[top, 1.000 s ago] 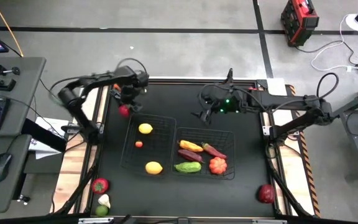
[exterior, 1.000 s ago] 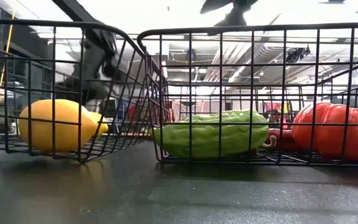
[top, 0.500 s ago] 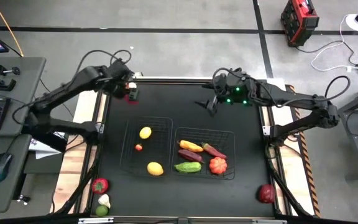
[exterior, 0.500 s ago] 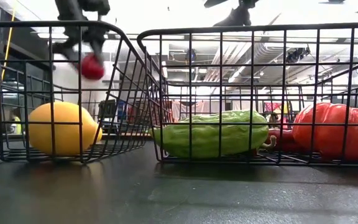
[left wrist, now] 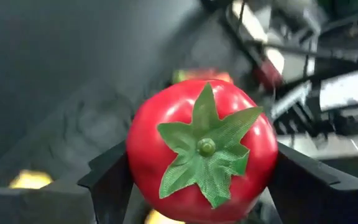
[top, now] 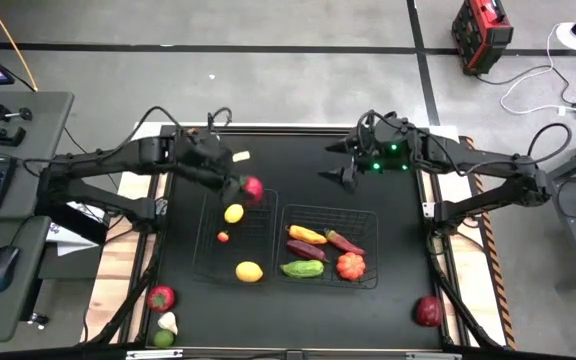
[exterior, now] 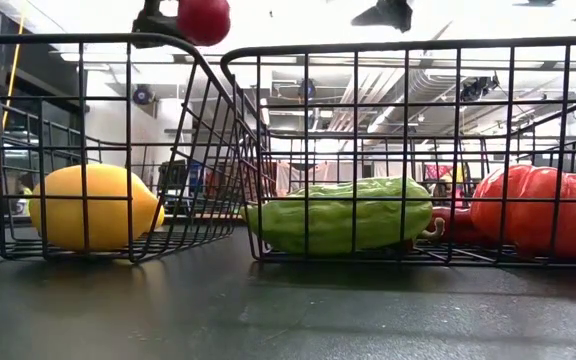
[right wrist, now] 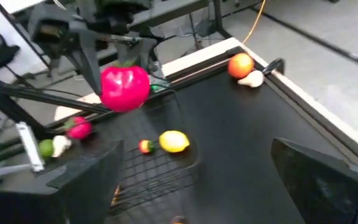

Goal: Sort produce into baskets
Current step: Put the top red tomato into the left wire basket, then put the red bell pepper into the right wire basket

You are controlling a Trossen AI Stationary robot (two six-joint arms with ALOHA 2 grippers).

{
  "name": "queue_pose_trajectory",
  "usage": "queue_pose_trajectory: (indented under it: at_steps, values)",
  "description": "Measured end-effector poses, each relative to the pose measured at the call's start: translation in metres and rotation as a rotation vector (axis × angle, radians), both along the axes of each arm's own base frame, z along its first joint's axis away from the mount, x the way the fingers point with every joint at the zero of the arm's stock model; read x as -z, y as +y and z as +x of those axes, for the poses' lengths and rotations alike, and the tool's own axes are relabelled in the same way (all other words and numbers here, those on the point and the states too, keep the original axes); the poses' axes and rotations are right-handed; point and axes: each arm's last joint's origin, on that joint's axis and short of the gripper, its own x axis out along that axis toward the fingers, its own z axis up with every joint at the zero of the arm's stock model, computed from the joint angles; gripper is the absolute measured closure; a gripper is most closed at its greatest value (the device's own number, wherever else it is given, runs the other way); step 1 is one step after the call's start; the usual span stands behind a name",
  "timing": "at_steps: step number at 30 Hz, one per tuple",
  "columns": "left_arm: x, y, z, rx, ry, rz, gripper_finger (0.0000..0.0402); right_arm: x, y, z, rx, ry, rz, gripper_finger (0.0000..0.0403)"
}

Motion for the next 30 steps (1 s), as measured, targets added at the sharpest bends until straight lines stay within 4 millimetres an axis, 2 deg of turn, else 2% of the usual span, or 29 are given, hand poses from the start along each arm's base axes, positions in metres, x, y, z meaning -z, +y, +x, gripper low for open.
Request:
queue_pose_trajectory:
  at_steps: [6, 13, 18, 24, 30]
  values:
    - [0.013, -0.016, -0.011, 0.043, 0.195, -0.054, 0.0087, -0.001, 0.014, 0.001, 0.084, -0.017, 0.048, 0.0004]
    - [0.014, -0.020, -0.011, 0.176, 0.185, 0.131, 0.0084, -0.004, 0.028, 0.003, 0.110, -0.053, 0.055, 0.0004]
    - [0.017, -0.016, -0.008, 0.217, 0.198, 0.123, 0.0068, -0.003, 0.033, 0.003, 0.115, -0.062, 0.118, 0.0004]
    - [0.027, -0.020, -0.001, 0.308, 0.247, 0.075, 0.0008, 0.000, 0.029, 0.002, 0.169, -0.034, 0.149, 0.0004]
    - [0.039, -0.033, 0.010, 0.367, 0.276, 0.077, 0.0007, 0.020, 0.008, -0.004, 0.430, 0.119, 0.195, 0.0004]
